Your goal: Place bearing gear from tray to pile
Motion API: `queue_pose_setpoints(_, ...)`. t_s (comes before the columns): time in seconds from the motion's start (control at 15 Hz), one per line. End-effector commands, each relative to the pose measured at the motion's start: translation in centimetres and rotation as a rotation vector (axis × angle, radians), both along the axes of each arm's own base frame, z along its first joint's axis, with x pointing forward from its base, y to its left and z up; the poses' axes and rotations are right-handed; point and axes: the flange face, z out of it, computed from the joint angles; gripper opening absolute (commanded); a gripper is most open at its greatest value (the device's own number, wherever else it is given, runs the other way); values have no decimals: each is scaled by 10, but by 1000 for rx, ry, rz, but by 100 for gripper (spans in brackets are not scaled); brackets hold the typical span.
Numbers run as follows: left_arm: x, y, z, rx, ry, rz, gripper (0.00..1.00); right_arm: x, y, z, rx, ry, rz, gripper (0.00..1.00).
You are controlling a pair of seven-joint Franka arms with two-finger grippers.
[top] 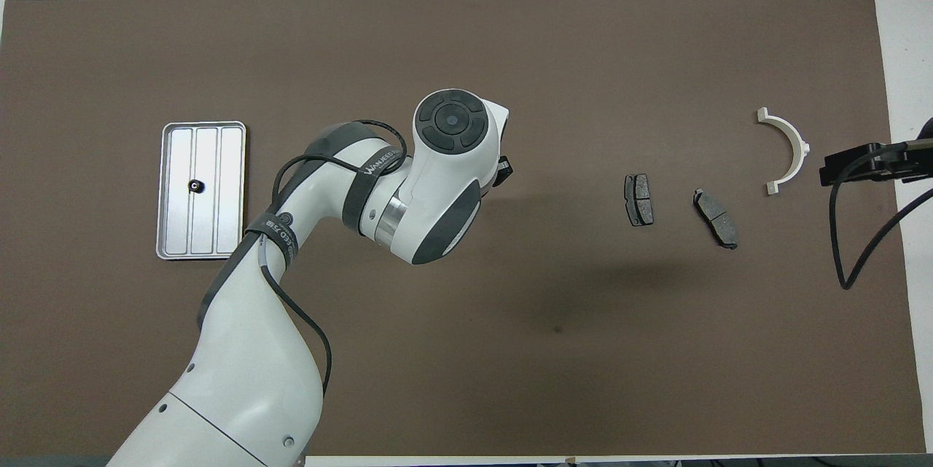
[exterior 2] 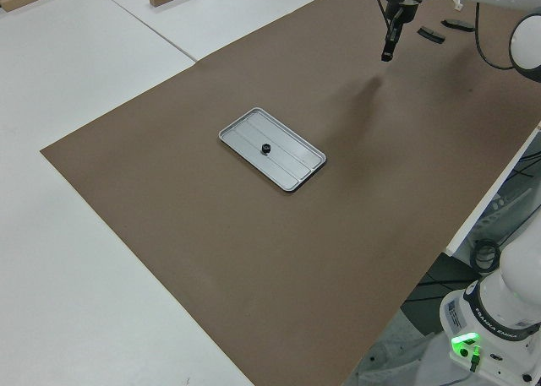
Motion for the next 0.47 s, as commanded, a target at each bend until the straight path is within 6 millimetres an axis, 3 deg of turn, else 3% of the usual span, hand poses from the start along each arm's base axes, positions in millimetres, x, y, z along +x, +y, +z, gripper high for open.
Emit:
queue_pose_setpoints(0.0, -8, -21, -18, 2, -7, 20, 0, -7, -1, -5, 11, -14, 10, 100)
queue_pose_setpoints(0.4, -15, -28, -42, -1, -19, 23, 0, -2, -1, -30, 9, -35, 28, 100)
